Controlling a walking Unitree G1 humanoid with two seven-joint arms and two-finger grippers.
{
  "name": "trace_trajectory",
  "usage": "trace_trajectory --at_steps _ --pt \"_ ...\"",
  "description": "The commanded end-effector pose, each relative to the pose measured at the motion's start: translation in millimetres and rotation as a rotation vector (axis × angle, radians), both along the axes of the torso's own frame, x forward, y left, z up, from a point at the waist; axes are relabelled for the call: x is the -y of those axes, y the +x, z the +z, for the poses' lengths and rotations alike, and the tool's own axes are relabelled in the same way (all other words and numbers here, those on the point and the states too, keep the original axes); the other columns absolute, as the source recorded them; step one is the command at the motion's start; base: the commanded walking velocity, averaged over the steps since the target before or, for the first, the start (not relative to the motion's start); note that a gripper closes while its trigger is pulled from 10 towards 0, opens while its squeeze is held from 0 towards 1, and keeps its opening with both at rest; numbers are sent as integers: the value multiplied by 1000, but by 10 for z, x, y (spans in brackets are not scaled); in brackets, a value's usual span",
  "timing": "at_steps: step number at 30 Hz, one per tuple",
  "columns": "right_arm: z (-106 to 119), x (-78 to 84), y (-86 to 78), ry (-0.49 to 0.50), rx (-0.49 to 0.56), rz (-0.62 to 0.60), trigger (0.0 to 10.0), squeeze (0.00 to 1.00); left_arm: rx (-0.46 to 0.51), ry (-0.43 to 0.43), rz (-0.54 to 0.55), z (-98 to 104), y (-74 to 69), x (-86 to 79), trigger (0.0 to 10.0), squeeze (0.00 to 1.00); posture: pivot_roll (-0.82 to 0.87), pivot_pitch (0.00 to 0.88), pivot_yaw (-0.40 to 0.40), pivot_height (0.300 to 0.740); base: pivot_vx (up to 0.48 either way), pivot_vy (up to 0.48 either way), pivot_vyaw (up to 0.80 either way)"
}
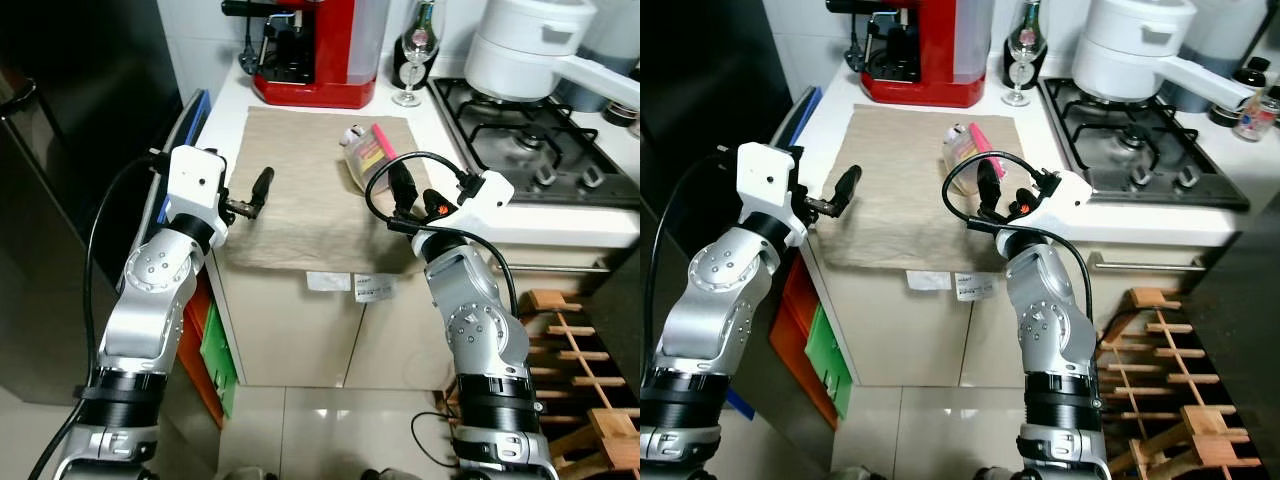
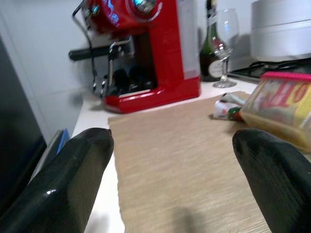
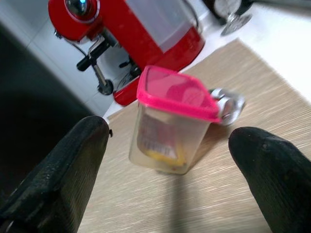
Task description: Restocking fridge
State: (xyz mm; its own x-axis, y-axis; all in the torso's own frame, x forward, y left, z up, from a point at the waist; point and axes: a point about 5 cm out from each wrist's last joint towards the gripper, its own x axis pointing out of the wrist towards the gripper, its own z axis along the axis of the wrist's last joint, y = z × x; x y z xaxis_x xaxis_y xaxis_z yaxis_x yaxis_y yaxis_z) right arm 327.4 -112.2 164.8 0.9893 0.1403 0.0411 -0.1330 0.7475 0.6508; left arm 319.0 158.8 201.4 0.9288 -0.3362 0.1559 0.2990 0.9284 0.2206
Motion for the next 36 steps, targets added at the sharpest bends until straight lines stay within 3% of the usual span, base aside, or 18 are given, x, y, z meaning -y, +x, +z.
trace_trajectory --at_steps 1,9,20,26,36 --pt "49 -79 11 9 -7 22 10000 0 -4 6 -44 52 -65 19 10000 0 87 63 22 740 0 0 0" --pt "57 -120 20 2 -10 30 10000 0 -21 -8 -53 61 -137 17 10000 0 98 73 24 740 0 0 0" --pt "12 -83 57 -30 -24 -21 10000 0 -30 -77 -256 37 -304 241 10000 0 86 76 31 740 0 0 0" --pt "28 -82 95 32 -30 -37 10000 0 -28 -85 -297 45 -345 311 10000 0 81 79 38 740 0 0 0" --pt "49 -172 177 25 -20 -20 10000 0 -26 -81 -402 -5 -437 438 10000 0 78 73 39 740 0 0 0"
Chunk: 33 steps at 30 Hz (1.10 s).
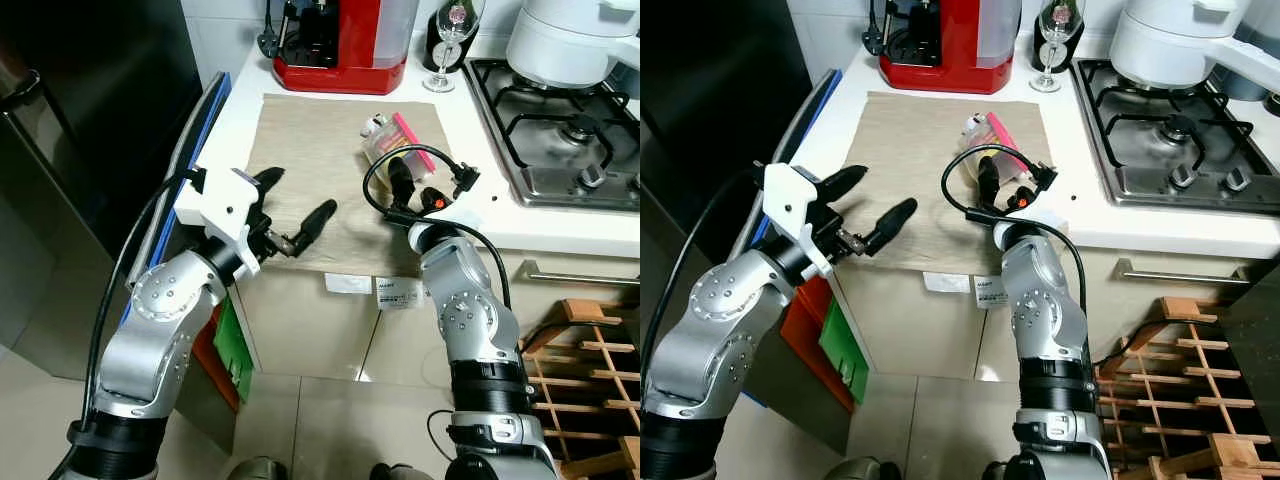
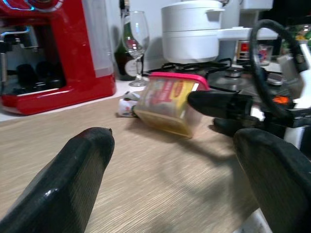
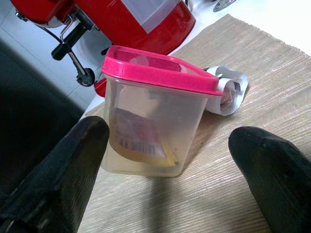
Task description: Restocking fridge
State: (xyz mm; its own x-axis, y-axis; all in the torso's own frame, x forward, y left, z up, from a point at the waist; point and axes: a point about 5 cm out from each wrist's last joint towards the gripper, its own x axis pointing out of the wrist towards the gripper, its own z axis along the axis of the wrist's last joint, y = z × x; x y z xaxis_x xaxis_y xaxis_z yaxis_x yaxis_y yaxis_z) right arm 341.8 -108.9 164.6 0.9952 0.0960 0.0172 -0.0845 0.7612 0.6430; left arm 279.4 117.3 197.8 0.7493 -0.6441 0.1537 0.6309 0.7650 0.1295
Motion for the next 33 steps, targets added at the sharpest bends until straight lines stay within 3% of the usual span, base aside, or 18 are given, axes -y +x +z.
trace_trajectory --at_steps 1,5,6,7,8,24,29,33 --pt "47 -142 42 38 1 25 10000 0 22 -9 -26 30 -39 33 10000 0 76 71 38 740 0 0 0" --pt "28 -174 73 55 -14 32 10000 0 22 -18 -36 34 -42 66 10000 0 73 70 37 740 0 0 0" --pt "28 -179 77 56 -14 33 6627 0 22 -18 -38 34 -43 70 10000 0 73 70 37 740 0 0 0" --pt "24 -186 84 50 -19 33 6627 0 23 -18 -39 33 -44 73 10000 0 73 70 37 740 0 0 0" --pt "26 -192 90 45 -16 37 0 0 23 -18 -39 32 -42 77 10000 0 72 68 34 740 0 0 0" --pt "97 -237 103 -3 37 68 0 0 9 -38 -8 7 -43 94 10000 0 71 67 21 740 0 0 0" --pt "213 -243 92 -41 104 72 0 0 11 -45 4 8 -40 98 10000 0 69 62 17 740 0 0 0" --pt "303 -384 10 -116 189 152 0 0 4 -53 22 -6 -46 83 10000 0 68 50 8 740 0 0 0"
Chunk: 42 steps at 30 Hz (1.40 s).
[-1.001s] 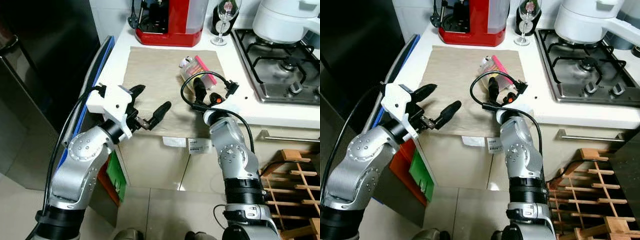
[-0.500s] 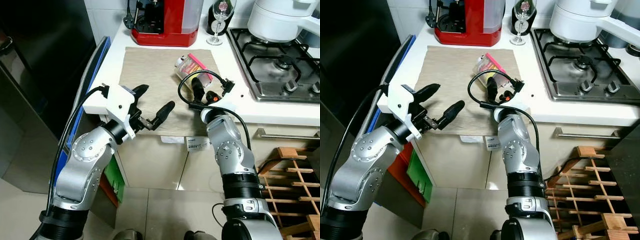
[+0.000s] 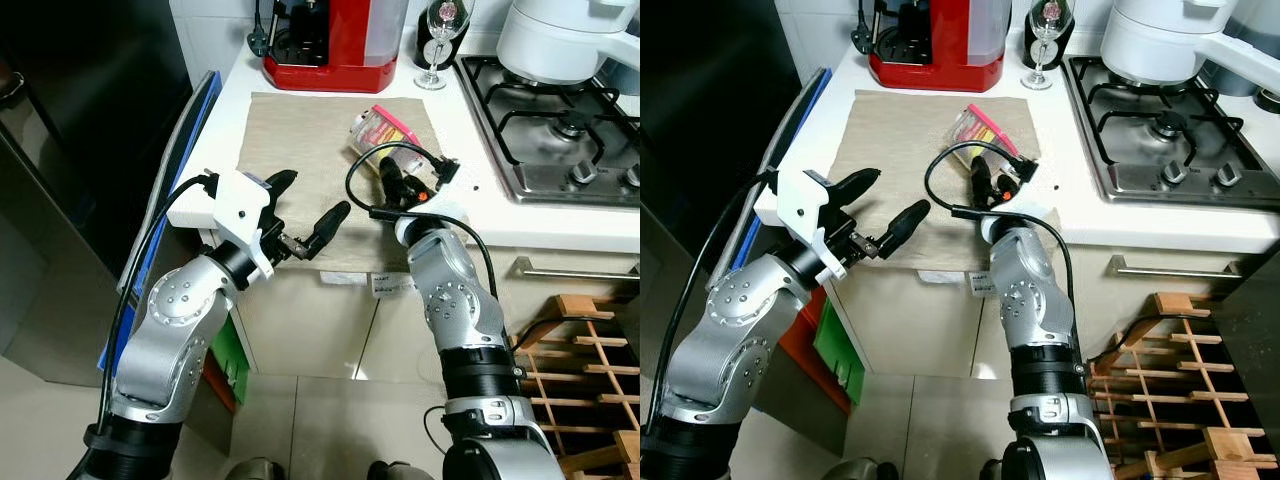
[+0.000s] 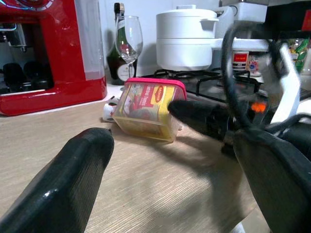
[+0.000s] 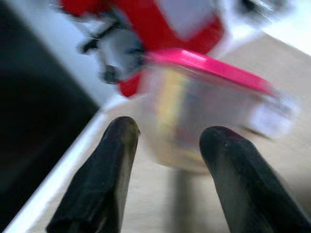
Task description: Restocking fridge
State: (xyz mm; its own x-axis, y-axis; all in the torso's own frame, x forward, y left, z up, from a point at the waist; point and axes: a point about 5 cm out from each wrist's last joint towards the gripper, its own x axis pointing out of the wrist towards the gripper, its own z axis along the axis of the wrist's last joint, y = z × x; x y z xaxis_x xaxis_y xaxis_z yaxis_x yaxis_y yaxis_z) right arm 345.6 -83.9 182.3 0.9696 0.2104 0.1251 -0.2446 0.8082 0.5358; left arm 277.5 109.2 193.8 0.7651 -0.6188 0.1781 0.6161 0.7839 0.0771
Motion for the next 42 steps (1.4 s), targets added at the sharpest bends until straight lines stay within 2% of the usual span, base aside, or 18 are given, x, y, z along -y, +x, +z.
trace_trajectory --at_steps 1,3,8,9,10,13,15,18,21,25,28,35,37,41,42 --pt "132 -169 -47 -22 73 64 0 0 17 2 3 29 -32 1 10000 0 68 50 8 740 0 0 0" --pt "135 -262 -106 -57 104 109 0 0 12 1 7 12 -43 1 10000 0 70 36 1 740 0 0 0" --pt "116 -244 -109 -99 110 108 0 0 7 -5 20 -4 -42 2 10000 0 70 29 -4 740 0 0 0" --pt "118 -197 -97 -102 109 87 1098 0 6 -8 25 -5 -40 2 10000 0 71 22 -9 740 0 0 0" --pt "158 -105 -84 -95 125 40 10000 0 7 -11 29 -4 -39 2 10000 0 71 22 -9 740 0 0 0" --pt "315 164 -59 -123 199 -113 10000 0 8 -21 38 4 -43 4 10000 0 69 28 -8 740 0 0 0" --pt "374 289 -32 -146 222 -189 10000 0 8 -24 39 6 -46 7 10000 0 68 31 -6 740 0 0 0" --pt "460 473 53 -160 245 -273 10000 0 8 -27 39 6 -57 13 10000 0 70 42 0 740 0 0 0" --pt "584 590 137 -174 278 -311 10000 0 4 -32 36 8 -66 36 10000 0 73 54 1 740 0 0 0" --pt "653 657 219 -185 285 -322 10000 0 -6 -32 33 -8 -69 57 10000 0 77 60 -3 740 0 0 0" --pt "707 714 362 -213 278 -313 10000 0 -29 -30 32 -47 -96 87 10000 0 89 73 -14 740 0 0 0" --pt "715 749 535 -244 228 -285 10000 0 -34 -38 53 -54 -119 71 10000 0 112 85 -39 740 0 0 0" --pt "660 764 617 -217 164 -273 10000 0 -39 -44 74 -57 -133 41 10000 0 120 89 -50 740 0 0 0" --pt "644 745 653 -196 143 -253 10000 0 -41 -46 81 -58 -140 31 10000 0 122 91 -53 740 0 0 0" --pt "645 705 679 -165 129 -222 10000 0 -42 -49 90 -59 -145 26 10000 0 123 92 -57 740 0 0 0"
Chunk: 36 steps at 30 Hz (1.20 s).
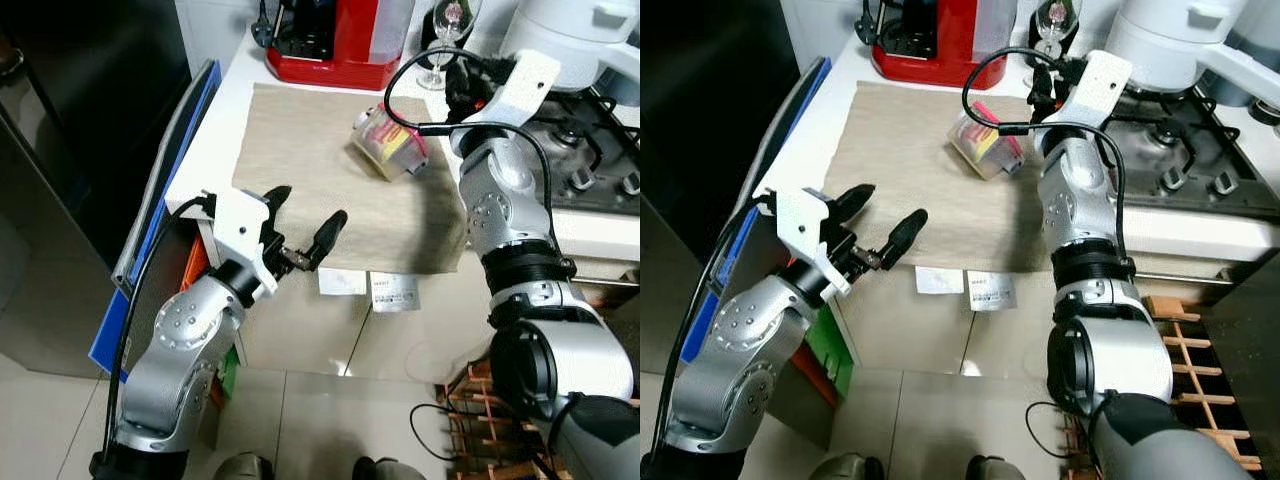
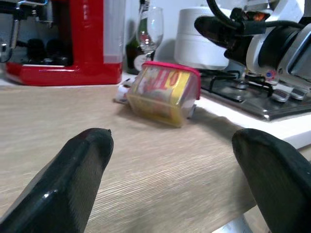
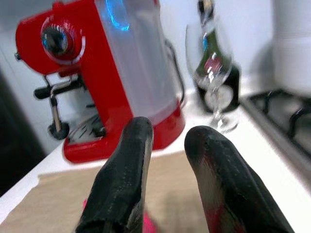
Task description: Restocking fridge
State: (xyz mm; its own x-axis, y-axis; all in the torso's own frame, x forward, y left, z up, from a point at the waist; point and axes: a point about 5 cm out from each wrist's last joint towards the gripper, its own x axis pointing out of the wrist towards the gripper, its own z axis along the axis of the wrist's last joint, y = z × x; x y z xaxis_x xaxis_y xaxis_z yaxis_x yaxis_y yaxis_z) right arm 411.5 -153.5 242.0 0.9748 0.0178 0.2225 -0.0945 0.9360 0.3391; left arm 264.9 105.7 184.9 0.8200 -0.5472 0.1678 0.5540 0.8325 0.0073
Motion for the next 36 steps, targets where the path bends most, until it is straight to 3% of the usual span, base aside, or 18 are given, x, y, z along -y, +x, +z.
trace_trajectory --at_steps 1,14,21,23,29,36 --pt "55 -23 30 57 2 35 10000 0 5 -1 15 30 -21 -9 10000 0 124 92 -61 740 0 0 0" --pt "-14 -324 74 272 -104 223 10000 0 18 -1 16 43 15 46 10000 0 101 79 -71 740 0 0 0" --pt "-18 -462 50 299 -107 290 10000 0 19 -2 21 40 25 41 10000 0 97 75 -73 740 0 0 0" --pt "-15 -604 15 306 -104 353 10000 0 21 -1 25 39 34 36 10000 0 94 70 -77 740 0 0 0" --pt "-43 -809 -70 332 -111 435 10000 0 25 -3 31 43 44 30 10000 0 91 66 -81 740 0 0 0" --pt "-24 -975 -185 325 -95 508 10000 0 28 -5 41 39 52 7 10000 0 86 60 -82 740 0 0 0"
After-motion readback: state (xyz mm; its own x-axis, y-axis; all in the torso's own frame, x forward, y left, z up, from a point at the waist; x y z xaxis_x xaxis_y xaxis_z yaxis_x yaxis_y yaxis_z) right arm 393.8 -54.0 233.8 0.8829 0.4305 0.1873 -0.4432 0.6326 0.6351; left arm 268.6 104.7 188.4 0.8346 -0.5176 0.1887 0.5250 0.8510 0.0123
